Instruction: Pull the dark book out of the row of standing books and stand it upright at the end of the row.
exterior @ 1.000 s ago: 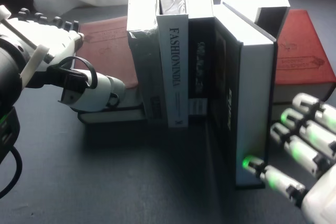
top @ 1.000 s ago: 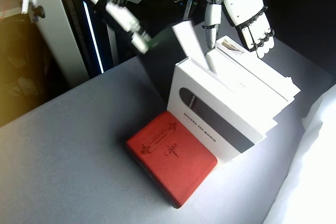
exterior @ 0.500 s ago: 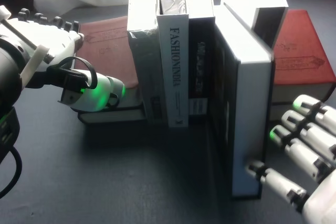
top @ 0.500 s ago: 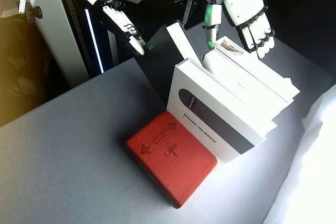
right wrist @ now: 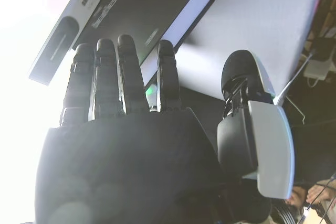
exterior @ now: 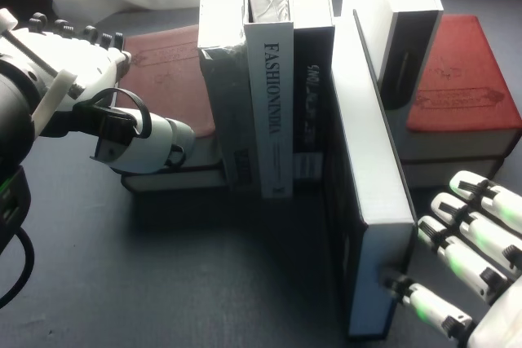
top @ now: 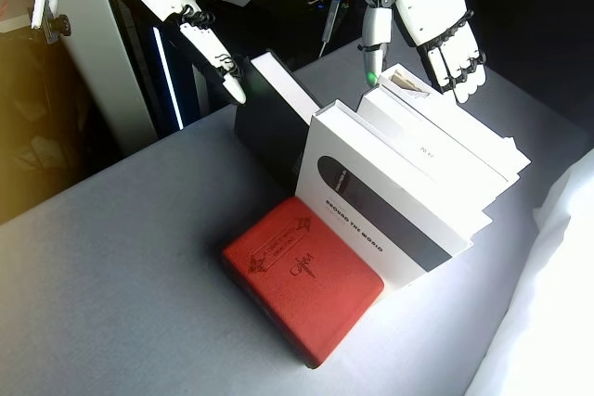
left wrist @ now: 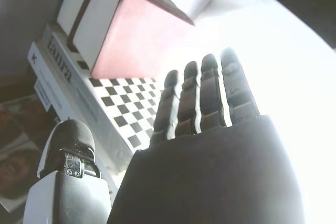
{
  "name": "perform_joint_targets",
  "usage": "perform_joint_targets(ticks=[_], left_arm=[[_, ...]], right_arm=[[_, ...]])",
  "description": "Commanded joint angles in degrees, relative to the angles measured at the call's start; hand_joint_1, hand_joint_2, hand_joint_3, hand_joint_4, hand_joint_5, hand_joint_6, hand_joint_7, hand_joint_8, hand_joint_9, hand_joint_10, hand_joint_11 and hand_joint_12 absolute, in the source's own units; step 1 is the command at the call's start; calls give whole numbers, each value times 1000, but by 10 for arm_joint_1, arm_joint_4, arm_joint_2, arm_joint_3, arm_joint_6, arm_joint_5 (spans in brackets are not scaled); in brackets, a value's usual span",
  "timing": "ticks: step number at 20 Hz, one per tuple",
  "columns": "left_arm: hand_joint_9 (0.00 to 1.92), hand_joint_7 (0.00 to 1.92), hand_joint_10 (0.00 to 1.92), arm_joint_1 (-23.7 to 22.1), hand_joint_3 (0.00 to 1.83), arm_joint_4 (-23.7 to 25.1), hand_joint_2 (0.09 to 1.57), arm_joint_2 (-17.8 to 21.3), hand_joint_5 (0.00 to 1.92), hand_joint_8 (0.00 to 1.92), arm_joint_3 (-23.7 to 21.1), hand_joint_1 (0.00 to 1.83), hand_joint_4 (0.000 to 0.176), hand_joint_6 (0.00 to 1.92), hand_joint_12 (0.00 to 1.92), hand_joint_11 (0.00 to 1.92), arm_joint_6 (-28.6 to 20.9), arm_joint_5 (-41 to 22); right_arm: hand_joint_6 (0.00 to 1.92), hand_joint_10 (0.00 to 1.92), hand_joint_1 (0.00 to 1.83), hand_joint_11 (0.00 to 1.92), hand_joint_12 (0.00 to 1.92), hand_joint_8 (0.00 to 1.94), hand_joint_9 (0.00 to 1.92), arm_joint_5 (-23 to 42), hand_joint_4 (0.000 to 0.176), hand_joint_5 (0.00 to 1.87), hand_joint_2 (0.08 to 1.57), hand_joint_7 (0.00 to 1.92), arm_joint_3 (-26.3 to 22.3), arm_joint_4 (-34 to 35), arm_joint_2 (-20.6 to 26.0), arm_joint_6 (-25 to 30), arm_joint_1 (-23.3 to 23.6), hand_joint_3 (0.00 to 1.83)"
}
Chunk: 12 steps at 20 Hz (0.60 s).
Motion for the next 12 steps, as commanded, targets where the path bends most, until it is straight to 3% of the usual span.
perform_joint_targets(ticks=[1,12], left_arm=[[50,71,10,-6,1,52,1173,4,69,7,0,0,0,6,42,30,3,8],[14,37,0,-6,2,52,1182,4,48,0,0,0,0,1,19,0,1,8]], right_arm=[[1,1,0,0,100,1,75,25,0,119,1222,118,-3,-49,3,-1,2,2],[0,1,0,0,132,0,88,16,0,140,1235,132,9,-59,-3,0,-21,0]])
